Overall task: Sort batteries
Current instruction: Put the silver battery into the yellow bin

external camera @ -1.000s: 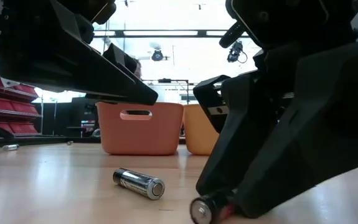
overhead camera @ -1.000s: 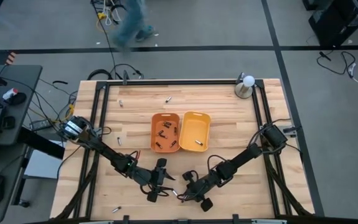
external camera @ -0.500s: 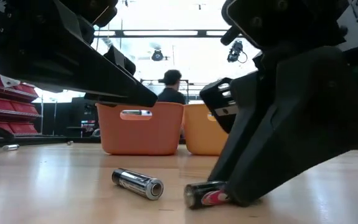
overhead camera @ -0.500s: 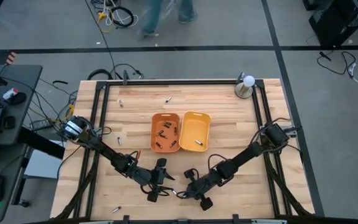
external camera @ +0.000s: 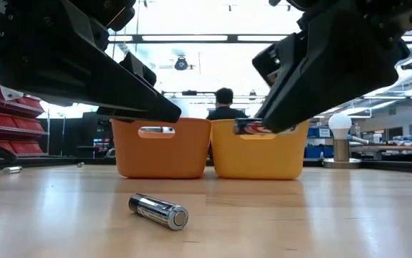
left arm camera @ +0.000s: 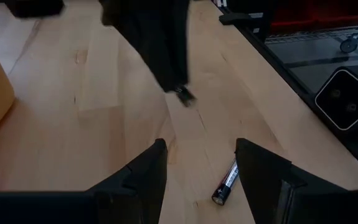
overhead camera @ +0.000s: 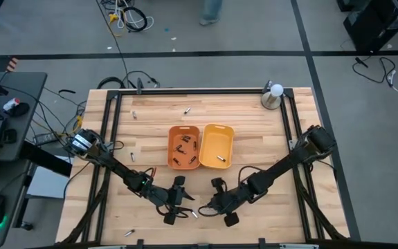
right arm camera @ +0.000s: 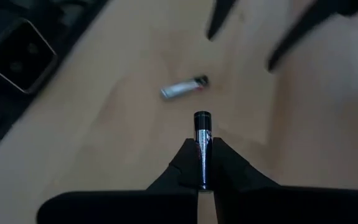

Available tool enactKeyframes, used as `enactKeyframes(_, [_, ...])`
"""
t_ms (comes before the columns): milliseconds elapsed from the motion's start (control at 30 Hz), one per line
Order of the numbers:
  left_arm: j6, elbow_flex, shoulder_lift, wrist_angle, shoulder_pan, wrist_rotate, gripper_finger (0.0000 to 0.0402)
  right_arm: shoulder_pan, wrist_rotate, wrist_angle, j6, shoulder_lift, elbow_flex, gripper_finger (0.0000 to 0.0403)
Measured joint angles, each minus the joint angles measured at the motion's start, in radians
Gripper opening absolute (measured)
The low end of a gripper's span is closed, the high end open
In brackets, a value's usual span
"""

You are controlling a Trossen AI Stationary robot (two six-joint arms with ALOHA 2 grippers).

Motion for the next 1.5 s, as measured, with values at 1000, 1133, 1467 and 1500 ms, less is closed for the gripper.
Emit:
enactKeyframes(1000, [0.003,0.001,-0.284,-0.396,-0.040,-0.214,0.0186,-0.201,0.410,-0.579,0.181,-0.287,0.001,0.0013])
enactKeyframes(1133, [0.077,0.001,-0.360,-0.467,-0.017,-0.256,0.0186,-0.249,0.409,-0.612,0.151,-0.287,0.001,0.0015])
enactKeyframes(1467, [0.248,0.000,-0.526,-0.638,0.266,-0.226,0.0186,-0.416,0.293,-0.540,-0.072,-0.316,-0.020,0.0016])
enactKeyframes(1500, [0.267,0.000,-0.534,-0.642,0.301,-0.202,0.0186,-0.438,0.263,-0.513,-0.105,-0.328,-0.033,0.0016])
